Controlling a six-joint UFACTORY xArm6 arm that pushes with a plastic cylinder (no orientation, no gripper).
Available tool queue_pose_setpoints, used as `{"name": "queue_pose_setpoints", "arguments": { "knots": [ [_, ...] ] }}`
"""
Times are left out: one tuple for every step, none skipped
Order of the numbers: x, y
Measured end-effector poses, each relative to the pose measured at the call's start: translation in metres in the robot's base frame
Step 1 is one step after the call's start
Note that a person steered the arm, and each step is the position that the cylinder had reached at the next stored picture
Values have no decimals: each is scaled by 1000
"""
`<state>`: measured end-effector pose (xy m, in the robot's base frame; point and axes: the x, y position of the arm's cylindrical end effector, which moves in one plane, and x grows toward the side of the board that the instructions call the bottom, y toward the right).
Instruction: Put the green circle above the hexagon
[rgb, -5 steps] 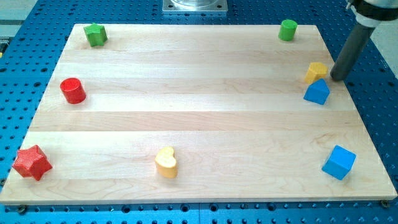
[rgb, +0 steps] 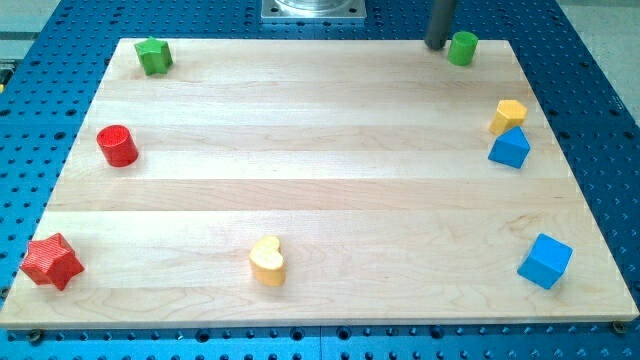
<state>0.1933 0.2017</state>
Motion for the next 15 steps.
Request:
{"name": "queue_pose_setpoints", "arguments": {
  "knots": [
    [37, 8],
    [58, 13],
    [12, 16],
    [34, 44],
    [76, 51],
    [96, 52],
    [73, 79],
    [104, 91],
    [124, 92],
    [125, 97],
    [112, 92],
    [129, 86],
    [149, 99],
    [170, 113],
    [157, 94]
  ]
}}
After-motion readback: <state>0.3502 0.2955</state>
